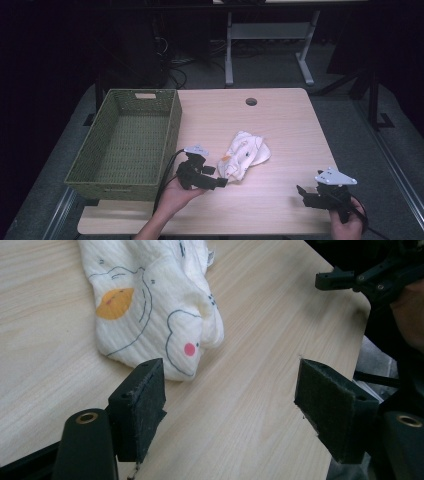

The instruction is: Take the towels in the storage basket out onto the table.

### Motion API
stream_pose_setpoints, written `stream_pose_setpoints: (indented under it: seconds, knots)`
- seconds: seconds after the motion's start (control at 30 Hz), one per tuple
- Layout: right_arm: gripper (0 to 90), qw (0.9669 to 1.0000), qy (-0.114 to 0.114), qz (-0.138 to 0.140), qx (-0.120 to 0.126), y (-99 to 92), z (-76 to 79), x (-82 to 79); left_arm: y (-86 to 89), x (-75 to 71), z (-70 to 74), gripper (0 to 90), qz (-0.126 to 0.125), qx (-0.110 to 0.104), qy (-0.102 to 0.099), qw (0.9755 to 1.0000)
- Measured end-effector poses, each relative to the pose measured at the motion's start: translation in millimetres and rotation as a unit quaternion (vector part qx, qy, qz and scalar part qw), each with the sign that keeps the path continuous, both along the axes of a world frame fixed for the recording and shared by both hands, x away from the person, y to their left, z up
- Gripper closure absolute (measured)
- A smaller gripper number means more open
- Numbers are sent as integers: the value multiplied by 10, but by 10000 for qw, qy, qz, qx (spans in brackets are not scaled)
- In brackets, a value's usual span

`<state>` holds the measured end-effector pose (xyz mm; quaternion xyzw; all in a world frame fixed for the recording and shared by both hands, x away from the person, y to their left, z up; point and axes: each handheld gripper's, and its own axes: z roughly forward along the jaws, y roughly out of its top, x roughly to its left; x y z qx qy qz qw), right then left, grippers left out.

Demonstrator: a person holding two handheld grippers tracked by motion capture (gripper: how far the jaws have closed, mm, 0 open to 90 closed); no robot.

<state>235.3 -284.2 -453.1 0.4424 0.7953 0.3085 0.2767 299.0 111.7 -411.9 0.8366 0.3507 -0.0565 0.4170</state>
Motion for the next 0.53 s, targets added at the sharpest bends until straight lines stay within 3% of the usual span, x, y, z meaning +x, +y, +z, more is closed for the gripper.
stream_pose_setpoints:
  seconds: [0.2, 0.33, 0.43, 0.53]
  knots:
    - [139, 10000, 11, 15, -14, 5, -14, 5, 46, -122, -99, 258, -76, -38, -28, 10000]
    - [139, 10000, 30, 9, -18, -7, -31, 10, 69, -218, -170, 256, -100, 62, -135, 9998]
    - [139, 10000, 17, -15, 21, -22, -42, 6, 87, -239, -218, 256, -135, 149, -121, 9997]
    - [139, 10000, 47, -20, 56, -37, -58, 21, 89, -239, -250, 256, -124, 105, -85, 9998]
